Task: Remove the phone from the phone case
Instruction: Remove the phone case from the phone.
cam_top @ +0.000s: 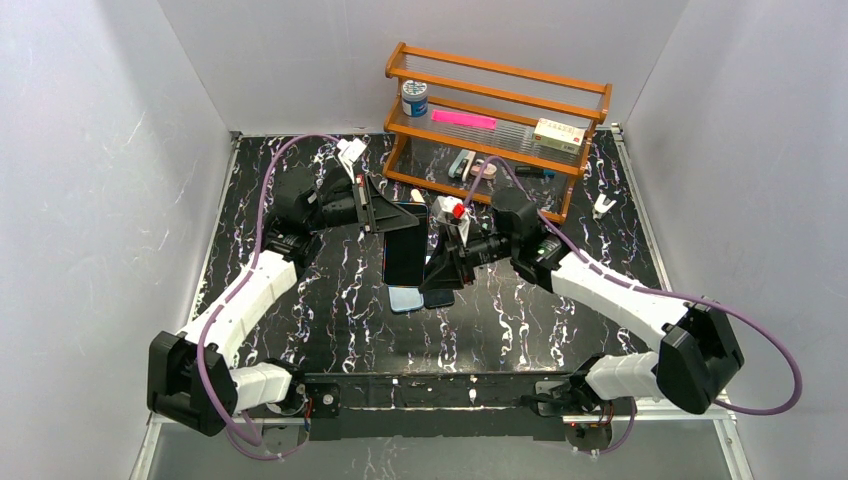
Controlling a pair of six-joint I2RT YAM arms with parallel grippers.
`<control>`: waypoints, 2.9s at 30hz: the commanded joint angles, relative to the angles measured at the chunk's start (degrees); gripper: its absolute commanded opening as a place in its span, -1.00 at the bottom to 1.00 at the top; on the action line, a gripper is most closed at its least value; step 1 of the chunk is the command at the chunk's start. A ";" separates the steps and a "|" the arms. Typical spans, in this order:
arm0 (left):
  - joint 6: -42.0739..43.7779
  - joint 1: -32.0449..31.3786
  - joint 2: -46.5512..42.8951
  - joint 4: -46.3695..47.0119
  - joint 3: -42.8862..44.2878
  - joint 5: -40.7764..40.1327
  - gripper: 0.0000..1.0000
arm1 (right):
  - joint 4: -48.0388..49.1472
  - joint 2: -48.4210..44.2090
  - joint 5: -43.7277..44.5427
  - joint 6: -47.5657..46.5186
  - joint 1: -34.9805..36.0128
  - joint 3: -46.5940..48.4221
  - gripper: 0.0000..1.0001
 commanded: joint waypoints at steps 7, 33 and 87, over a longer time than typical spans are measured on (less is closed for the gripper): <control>-5.44 -0.19 0.46 -2.39 3.48 -1.79 -1.00 | -15.89 5.28 0.77 -23.70 0.59 9.63 -0.97; -6.07 -0.41 -5.22 3.11 -2.56 -18.00 -1.00 | -2.71 -11.15 25.98 6.57 0.00 -4.31 0.11; -21.07 -7.73 -3.45 18.83 -8.13 -23.93 -1.00 | 33.80 -16.73 40.50 60.35 -1.56 -20.33 -0.10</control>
